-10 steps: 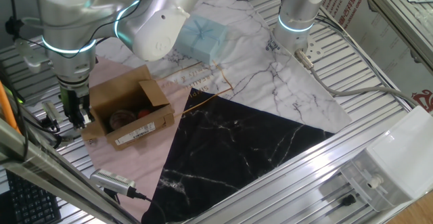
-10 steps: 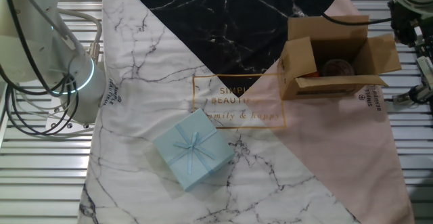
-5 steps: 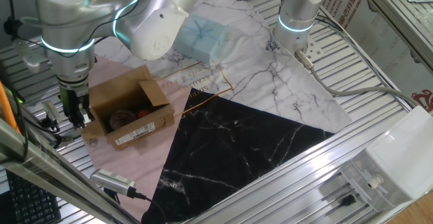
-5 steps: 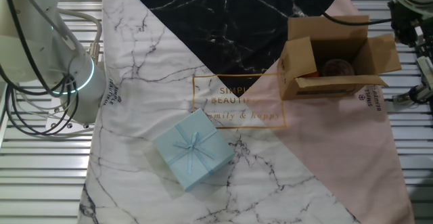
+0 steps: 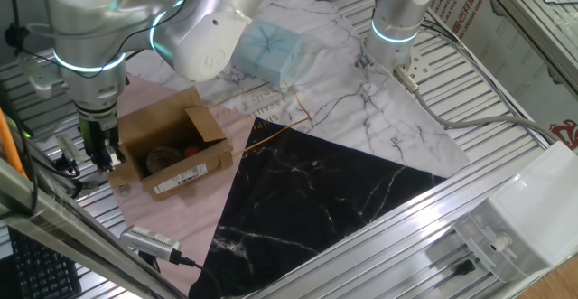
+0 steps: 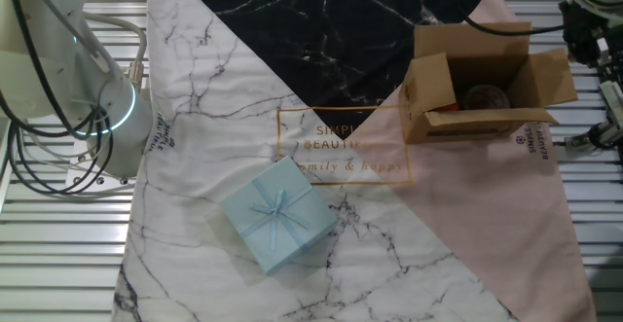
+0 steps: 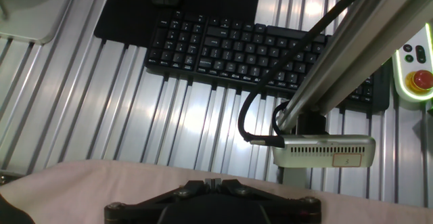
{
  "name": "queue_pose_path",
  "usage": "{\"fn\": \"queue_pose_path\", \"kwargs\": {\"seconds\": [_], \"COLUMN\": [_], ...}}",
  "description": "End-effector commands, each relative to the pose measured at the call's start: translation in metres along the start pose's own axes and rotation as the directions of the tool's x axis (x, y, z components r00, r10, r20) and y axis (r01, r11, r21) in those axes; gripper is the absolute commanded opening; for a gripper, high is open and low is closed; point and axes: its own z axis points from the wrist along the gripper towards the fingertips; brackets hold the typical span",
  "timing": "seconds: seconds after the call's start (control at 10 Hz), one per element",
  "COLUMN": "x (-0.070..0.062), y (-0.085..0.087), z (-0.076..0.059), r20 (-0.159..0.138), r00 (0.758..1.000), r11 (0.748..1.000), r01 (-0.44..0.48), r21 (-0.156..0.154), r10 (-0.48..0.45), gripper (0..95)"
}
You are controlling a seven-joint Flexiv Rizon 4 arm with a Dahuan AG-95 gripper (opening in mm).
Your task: Cover the box
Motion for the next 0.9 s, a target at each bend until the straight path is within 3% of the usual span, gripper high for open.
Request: {"fn": "queue_pose_path", "kwargs": {"seconds": [0.1,0.9], "x": [0.0006,0.0006], "y": [0.0001,0.0001], "z": [-0.0002,-0.0002], "r20": [0.004,0.009], "r00": [1.0,1.0], "r11": [1.0,1.0], "r01": [0.006,0.002], "r21": [0.001,0.01], "r10": [-0.006,-0.002], "gripper": [0.0,0.0]}}
